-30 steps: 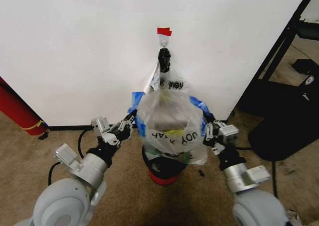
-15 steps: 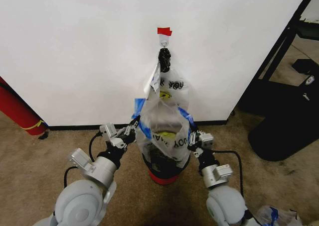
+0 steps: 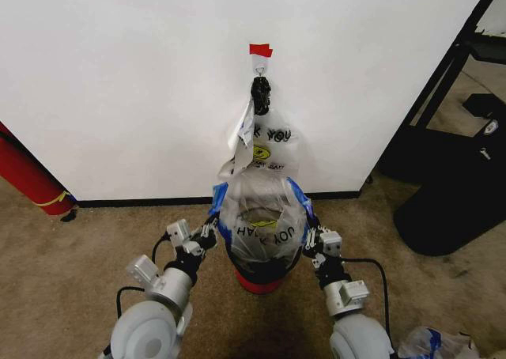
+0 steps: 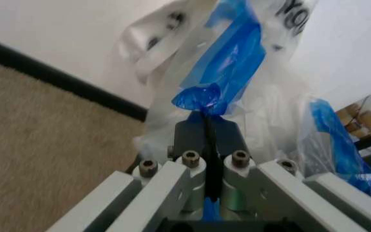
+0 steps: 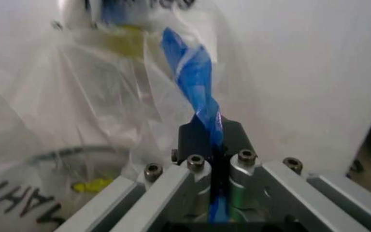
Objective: Pick up the garbage bag from the wall and place it over the trash bin.
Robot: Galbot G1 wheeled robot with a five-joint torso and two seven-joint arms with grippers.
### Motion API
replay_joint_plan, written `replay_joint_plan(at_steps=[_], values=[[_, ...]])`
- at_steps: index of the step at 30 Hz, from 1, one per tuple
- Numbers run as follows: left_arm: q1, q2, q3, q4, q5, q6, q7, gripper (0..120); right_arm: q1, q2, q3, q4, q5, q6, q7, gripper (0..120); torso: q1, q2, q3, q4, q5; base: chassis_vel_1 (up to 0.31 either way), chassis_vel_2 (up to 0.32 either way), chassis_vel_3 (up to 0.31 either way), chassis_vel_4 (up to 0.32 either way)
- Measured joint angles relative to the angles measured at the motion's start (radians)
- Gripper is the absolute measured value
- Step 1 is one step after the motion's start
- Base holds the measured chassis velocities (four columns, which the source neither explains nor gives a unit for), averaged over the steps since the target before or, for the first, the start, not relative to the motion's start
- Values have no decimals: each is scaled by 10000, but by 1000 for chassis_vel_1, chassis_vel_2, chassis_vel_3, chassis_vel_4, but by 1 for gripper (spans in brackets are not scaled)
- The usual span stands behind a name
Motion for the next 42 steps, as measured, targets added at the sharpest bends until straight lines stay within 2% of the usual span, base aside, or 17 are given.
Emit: replay_joint_plan(at_steps=[3,10,19,25,31,37,42], values=[[77,83,-99,-123,16,23,-102,0,-203,-10,-5,73,-72,-80,80,0,0,0,0,0,-1,0,0,0,0],[1047,784,-721,-1317,-113,619,-327,0,-1375,-67,-161,942,-332,-384,145,0,0,1,-1,1,1,0,0,0,0],[846,775,-383,-1210,-140,1563,-1249,0,-1655,-49,56,794,-516,-630,506,0,0,1,0,0,0,0,0,0,0],[671,1024,-454,-1204,-734,2255,-1839,0,-1764,-34,178,462,-1218,-1145,1025,0,0,0,0,0,-1,0,0,0,0],[791,1240,-562,-1662,-1177,2647,-2183,0,-2171,-20,24,671,-1570,-1418,1093,0,0,1,0,0,0,0,0,0,0],[1098,1692,-770,-2244,-1588,3074,-2573,0,-2734,-300,-66,1600,-1522,-1970,999,0,0,1,0,-1,-1,0,0,0,0],[1308,1967,-816,-2363,-1782,3379,-2775,0,-2866,-457,-34,1573,-1508,-2120,982,0,0,1,0,0,0,0,0,0,0]])
